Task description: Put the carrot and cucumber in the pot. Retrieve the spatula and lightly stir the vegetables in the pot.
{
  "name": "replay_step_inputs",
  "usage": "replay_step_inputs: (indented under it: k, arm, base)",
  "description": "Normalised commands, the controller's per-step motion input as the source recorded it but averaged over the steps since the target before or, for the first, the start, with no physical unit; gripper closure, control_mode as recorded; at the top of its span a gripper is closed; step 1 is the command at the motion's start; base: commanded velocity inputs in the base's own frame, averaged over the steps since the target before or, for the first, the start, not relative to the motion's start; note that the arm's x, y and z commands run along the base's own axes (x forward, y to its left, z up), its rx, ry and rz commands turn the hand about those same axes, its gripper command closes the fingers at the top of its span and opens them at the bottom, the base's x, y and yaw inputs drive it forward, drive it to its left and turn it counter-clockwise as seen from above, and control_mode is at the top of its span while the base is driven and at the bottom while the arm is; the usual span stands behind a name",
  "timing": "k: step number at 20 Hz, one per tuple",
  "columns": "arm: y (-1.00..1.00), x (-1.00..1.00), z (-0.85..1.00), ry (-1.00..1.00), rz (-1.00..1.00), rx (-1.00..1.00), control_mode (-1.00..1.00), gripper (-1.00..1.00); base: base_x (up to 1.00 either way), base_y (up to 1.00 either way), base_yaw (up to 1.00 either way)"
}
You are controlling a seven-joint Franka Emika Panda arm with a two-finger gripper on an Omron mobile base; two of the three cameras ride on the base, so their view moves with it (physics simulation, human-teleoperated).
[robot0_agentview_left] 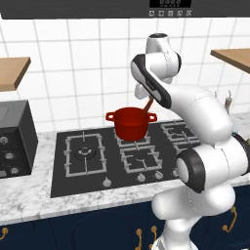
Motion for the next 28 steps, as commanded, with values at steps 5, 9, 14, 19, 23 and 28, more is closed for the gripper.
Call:
replay_step_inputs:
  k: [5,9,14,19,23,28]
  arm:
    - [0.18,0.52,-0.27,0.17,0.01,-0.01,-1.00,1.00]
    - [0.02,0.40,-0.23,0.06,0.01,0.00,-1.00,1.00]
    - [0.00,0.14,-0.26,0.00,0.00,0.00,-1.00,1.00]
    - [0.00,0.07,-0.30,0.00,0.00,-0.01,-1.00,1.00]
    - [0.05,0.15,-0.14,0.00,0.00,0.00,-1.00,1.00]
    - [0.00,0.21,0.00,-0.01,0.00,0.00,-1.00,1.00]
  base:
    - [0.00,0.00,0.00]
    - [0.00,0.00,0.00]
    - [0.00,0.00,0.00]
    - [0.00,0.00,0.00]
    - [0.00,0.00,0.00]
    - [0.00,0.00,0.00]
